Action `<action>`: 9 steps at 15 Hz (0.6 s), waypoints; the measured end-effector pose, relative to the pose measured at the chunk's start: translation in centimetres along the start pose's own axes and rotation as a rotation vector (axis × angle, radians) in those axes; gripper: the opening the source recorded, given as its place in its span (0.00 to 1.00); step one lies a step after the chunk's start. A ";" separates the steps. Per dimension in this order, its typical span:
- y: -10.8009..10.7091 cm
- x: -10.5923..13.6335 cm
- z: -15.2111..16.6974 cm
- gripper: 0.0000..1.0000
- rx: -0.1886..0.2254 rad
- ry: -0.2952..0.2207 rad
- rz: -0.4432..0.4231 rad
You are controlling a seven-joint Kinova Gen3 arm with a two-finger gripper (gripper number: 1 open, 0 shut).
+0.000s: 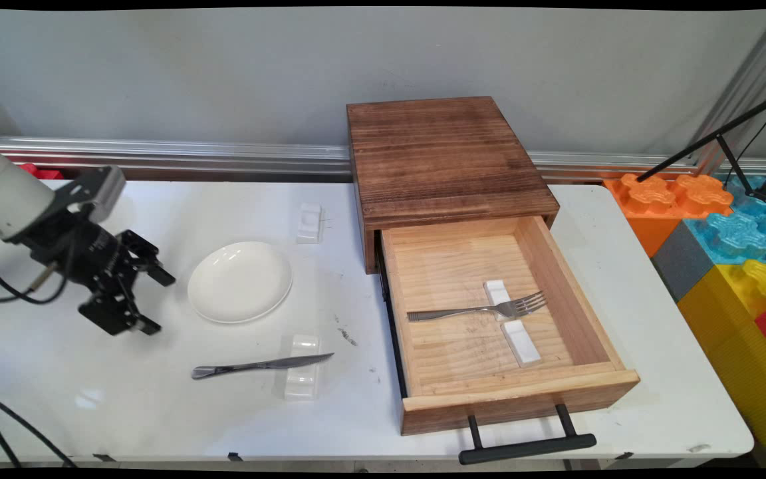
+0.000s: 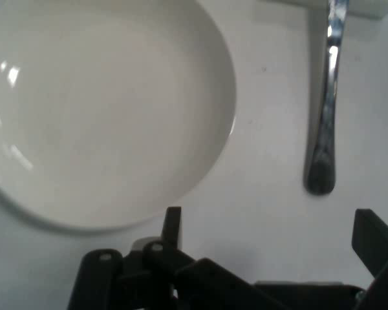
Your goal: Pick up the knife from the right of the white plate
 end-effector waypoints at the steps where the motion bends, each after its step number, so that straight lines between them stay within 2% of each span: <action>1: 0.7 0.5 0.5 1.00 0.000 0.004 -0.007; 4: 2.6 2.1 2.2 1.00 0.007 0.016 -0.022; 9: 4.4 3.8 4.7 1.00 0.006 0.008 -0.024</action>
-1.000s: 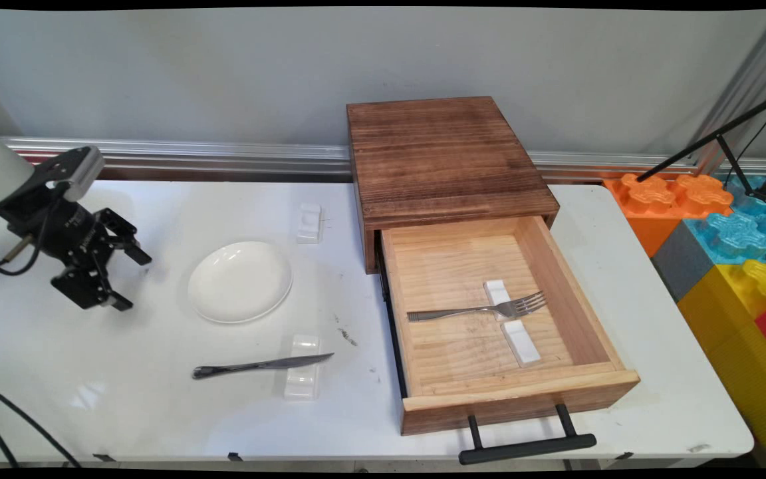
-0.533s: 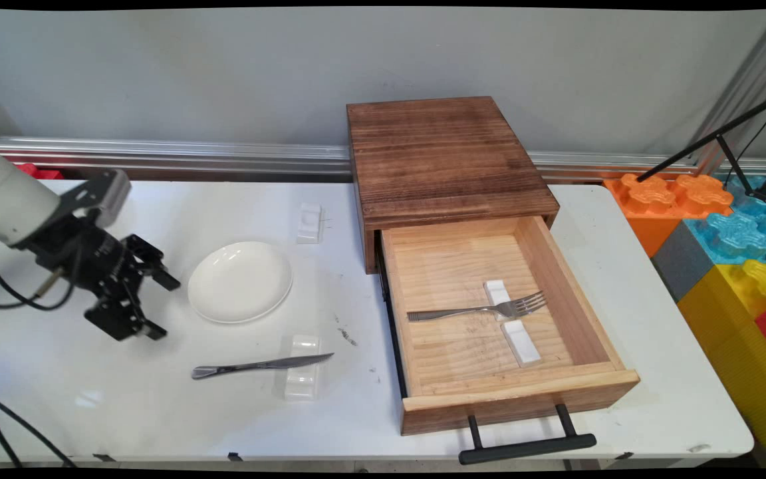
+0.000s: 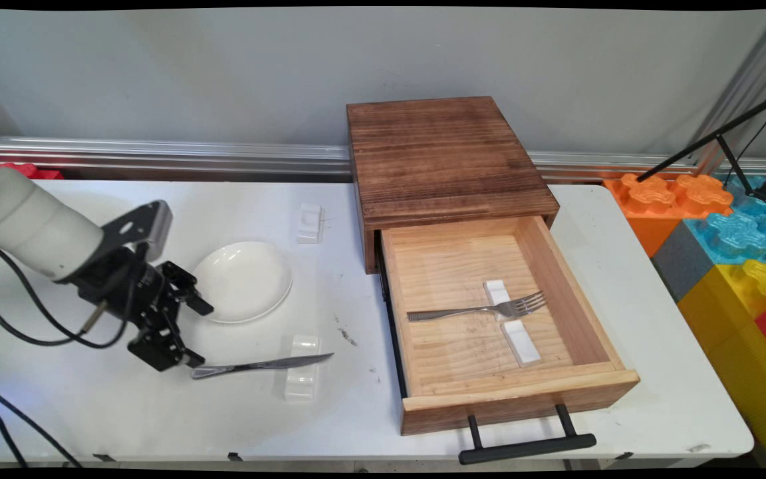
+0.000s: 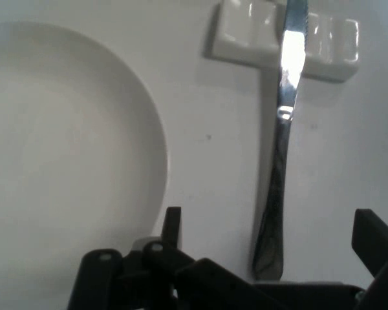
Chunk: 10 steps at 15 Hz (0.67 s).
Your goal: Pick up the knife from the right of the white plate
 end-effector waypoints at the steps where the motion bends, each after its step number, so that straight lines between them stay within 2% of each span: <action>1: 0.1 0.1 0.3 1.00 0.000 -0.002 0.002; 10: 1.3 2.6 4.3 1.00 -0.003 -0.036 0.024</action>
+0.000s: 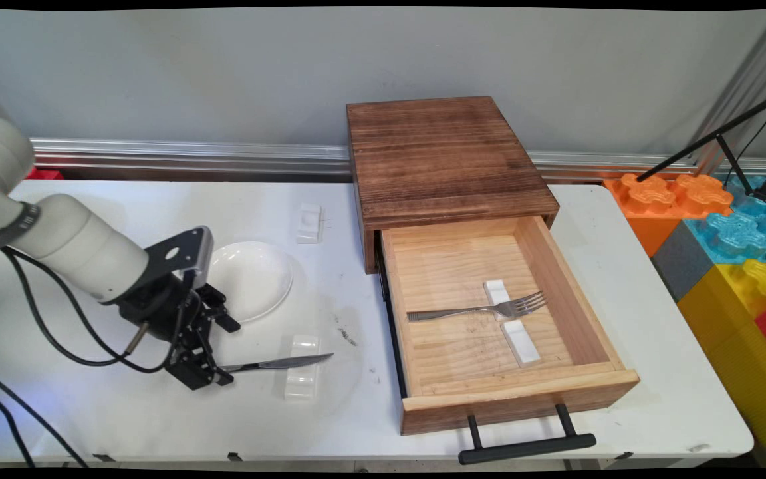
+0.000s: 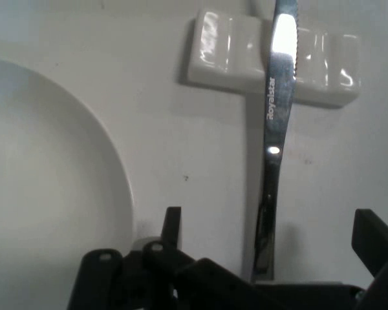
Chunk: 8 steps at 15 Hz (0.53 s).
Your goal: Pick up the knife from the right of the white plate
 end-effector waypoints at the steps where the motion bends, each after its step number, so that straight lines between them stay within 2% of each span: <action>1: 0.0 0.2 0.2 1.00 0.000 -0.003 0.002; 8: 0.6 1.6 1.6 1.00 -0.002 -0.025 0.016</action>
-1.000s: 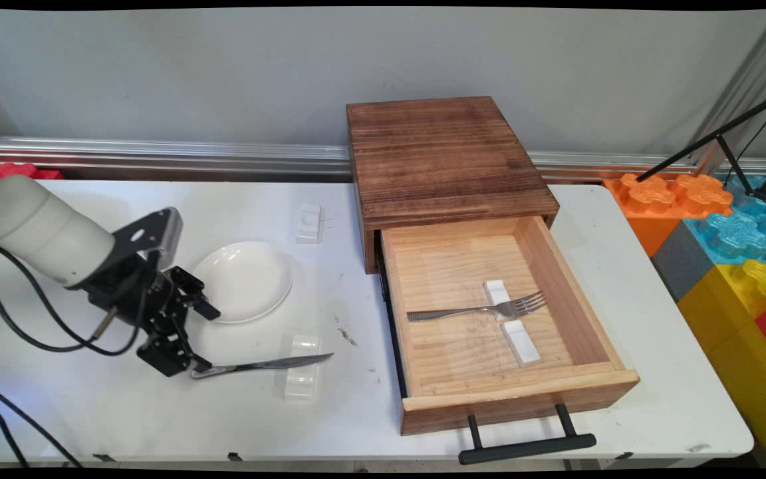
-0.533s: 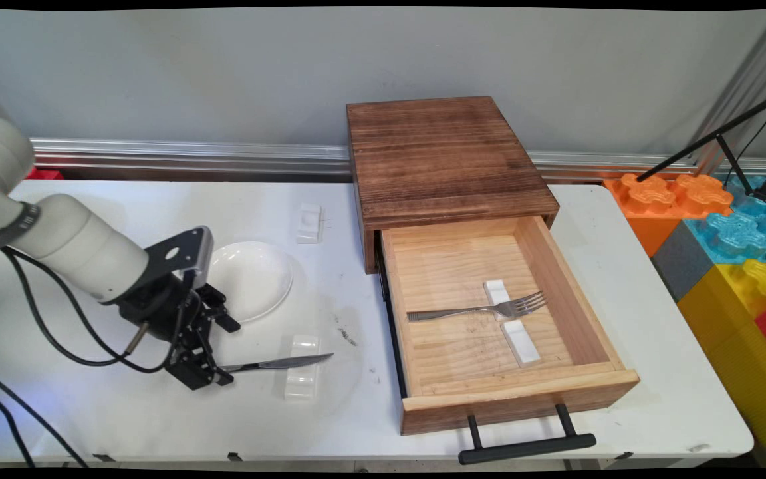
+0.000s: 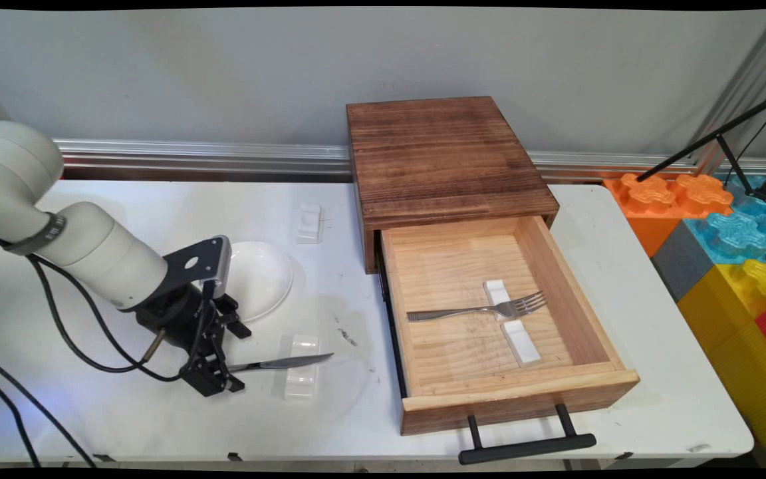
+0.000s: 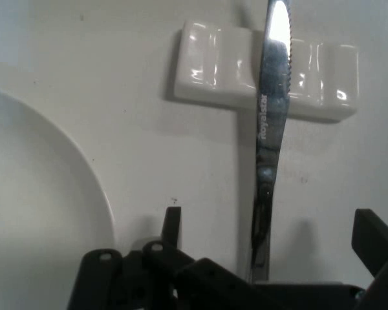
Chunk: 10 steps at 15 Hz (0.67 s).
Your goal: Pick up the knife from the right of the white plate
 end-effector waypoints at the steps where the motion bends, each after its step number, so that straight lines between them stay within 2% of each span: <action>1: 0.1 0.2 0.2 1.00 0.001 -0.003 0.000; 10: 0.2 0.8 1.1 1.00 0.000 -0.023 -0.008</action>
